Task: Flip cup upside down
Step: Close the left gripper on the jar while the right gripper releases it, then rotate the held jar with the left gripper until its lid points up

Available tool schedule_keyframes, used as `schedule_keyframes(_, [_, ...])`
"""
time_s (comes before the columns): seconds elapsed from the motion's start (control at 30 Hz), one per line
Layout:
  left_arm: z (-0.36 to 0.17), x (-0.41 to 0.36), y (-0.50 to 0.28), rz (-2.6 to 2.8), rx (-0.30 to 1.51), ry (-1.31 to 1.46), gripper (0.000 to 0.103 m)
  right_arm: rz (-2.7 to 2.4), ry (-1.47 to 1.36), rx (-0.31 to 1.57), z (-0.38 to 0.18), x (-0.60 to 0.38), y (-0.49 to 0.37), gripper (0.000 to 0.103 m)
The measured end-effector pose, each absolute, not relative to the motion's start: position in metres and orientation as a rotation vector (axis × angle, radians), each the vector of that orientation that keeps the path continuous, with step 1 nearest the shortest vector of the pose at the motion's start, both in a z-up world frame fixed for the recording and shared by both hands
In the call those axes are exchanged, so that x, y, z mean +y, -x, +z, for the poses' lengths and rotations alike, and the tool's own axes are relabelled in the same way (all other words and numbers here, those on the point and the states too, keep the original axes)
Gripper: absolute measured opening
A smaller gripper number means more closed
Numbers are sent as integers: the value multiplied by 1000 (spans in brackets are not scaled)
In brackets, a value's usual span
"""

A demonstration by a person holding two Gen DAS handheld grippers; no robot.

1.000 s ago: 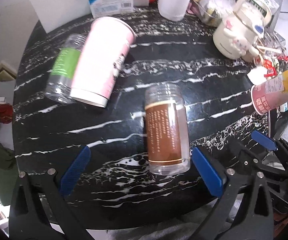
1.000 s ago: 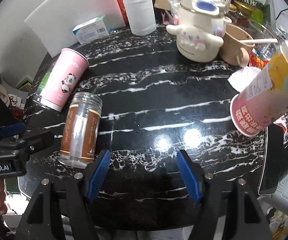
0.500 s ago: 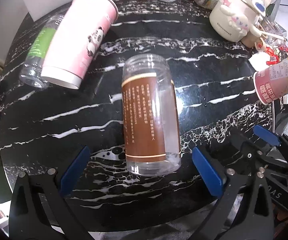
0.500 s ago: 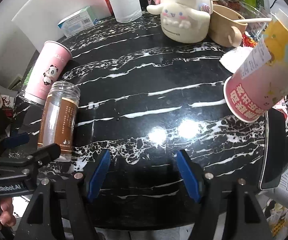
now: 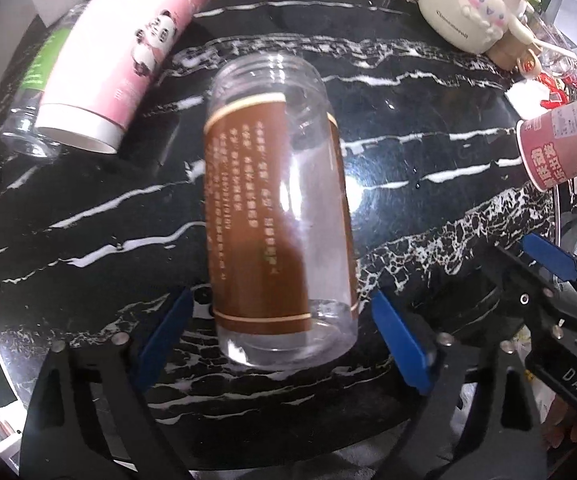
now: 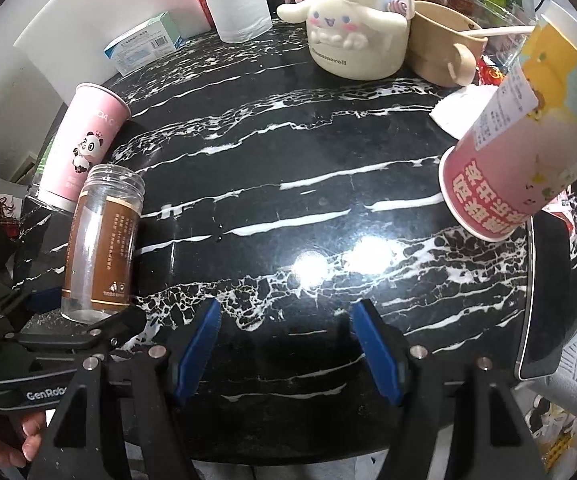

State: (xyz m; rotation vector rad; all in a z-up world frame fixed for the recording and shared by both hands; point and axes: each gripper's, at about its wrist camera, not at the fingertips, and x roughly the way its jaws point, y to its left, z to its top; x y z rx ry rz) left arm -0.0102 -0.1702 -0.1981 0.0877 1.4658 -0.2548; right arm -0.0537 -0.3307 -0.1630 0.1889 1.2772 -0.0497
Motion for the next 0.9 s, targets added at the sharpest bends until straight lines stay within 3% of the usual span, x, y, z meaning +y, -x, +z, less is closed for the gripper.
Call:
schedule_keyframes(0.1, [-202,-173,11,-258,1468,-98,80,-58,-191,1281,-165,-332,55,69])
schedule_keyframes(0.27, [-206,-177,11,-246,1463,-139,59,-70,-201,1288,-168,-334,56,69])
schedule_keyframes(0.9, [-161,-168,0,-264,1435,-231,58,-63,-222,1241,-144,-333,42,69])
